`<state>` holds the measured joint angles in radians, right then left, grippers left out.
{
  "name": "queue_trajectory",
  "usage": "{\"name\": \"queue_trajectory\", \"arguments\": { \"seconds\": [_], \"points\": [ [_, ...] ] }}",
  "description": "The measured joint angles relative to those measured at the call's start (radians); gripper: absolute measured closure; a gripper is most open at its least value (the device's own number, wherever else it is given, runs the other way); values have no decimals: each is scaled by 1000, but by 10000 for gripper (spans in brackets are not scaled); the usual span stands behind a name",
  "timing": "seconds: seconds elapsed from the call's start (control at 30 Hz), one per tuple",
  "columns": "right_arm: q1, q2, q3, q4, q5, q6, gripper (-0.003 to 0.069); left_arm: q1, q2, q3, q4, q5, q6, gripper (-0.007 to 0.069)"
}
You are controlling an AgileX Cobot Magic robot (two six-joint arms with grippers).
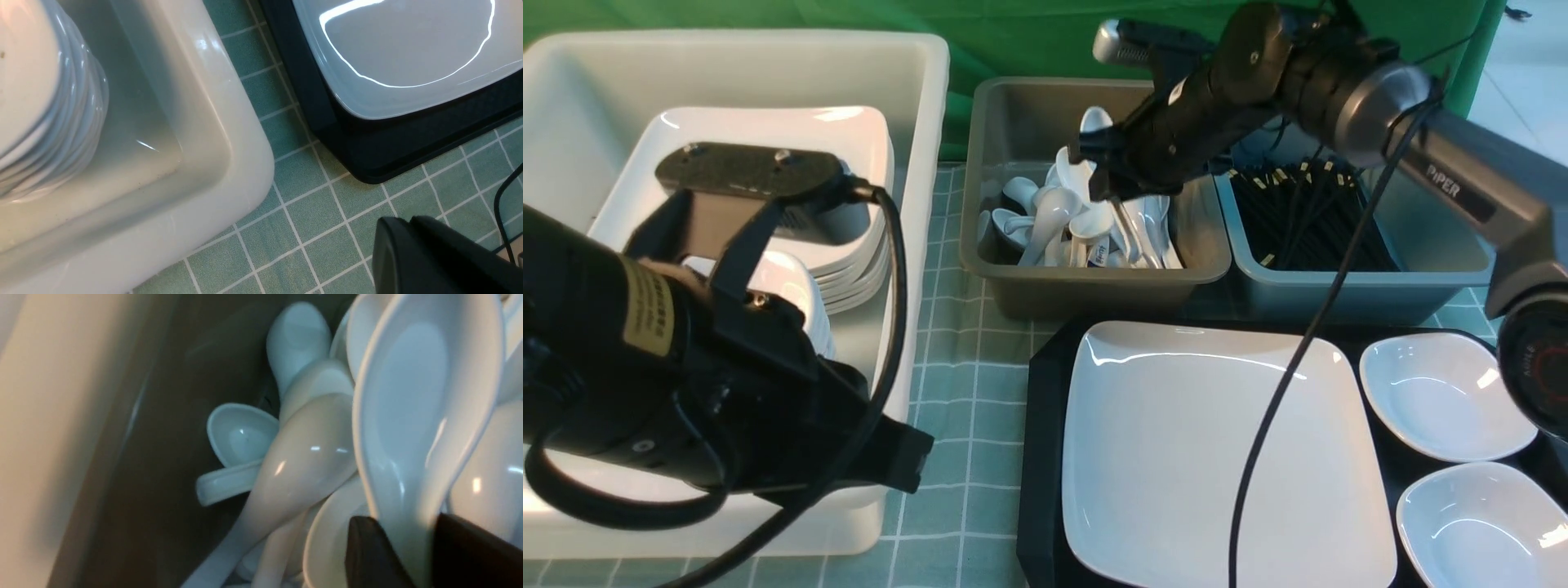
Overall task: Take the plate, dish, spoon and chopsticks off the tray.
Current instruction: Use the right arm to put the soup spoon into the small storage box in the middle, then use the right arm to grab a small plate from the dinner plate
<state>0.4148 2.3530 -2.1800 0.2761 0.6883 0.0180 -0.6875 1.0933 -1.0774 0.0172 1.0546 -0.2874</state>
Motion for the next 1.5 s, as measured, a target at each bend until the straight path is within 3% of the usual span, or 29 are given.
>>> {"name": "queue_trajectory", "arguments": {
  "seconds": [0.1,0.17,0.3,0.33,0.4,0.5,0.53,0.6,0.7,0.77,0.9,1.07,1.2,1.37,1.47,1.5],
  "points": [
    [0,-3,-4,-33,49,1,240,0,0,0,0,-1,0,615],
    [0,-18,-6,-73,112,1,193,0,0,0,0,-3,0,615],
    [-5,-91,-30,-215,330,-18,179,0,0,0,0,-15,0,615],
    [-7,-120,-35,-276,389,-26,200,0,0,1,0,-19,0,615],
    [-32,-261,6,-423,442,-29,377,0,0,1,-3,-46,0,615],
    [-76,-428,120,-474,442,-29,556,0,0,1,-5,-61,0,615],
    [-120,-558,254,-487,442,-30,603,0,0,1,-5,-67,0,615],
    [-176,-703,456,-496,439,-35,615,0,0,1,-11,-71,0,615],
    [-235,-795,638,-488,422,-25,595,0,0,1,-17,-76,0,615],
    [-278,-850,796,-453,385,-18,545,0,0,1,-17,-78,0,615],
    [-296,-897,1151,-289,305,-44,279,0,0,1,-17,-78,0,615],
    [-162,-898,1359,-265,160,-90,99,0,0,1,-17,-79,0,615],
    [-54,-897,1459,-336,18,-18,88,0,0,1,-17,-79,0,615],
    [-22,-851,1490,-465,-40,123,123,0,0,1,-17,-79,3,615],
    [-22,-806,1495,-516,-41,173,222,0,0,1,-17,-79,4,615],
    [-22,-792,1496,-524,-43,181,304,0,0,1,-17,-79,4,615]
  ]
}}
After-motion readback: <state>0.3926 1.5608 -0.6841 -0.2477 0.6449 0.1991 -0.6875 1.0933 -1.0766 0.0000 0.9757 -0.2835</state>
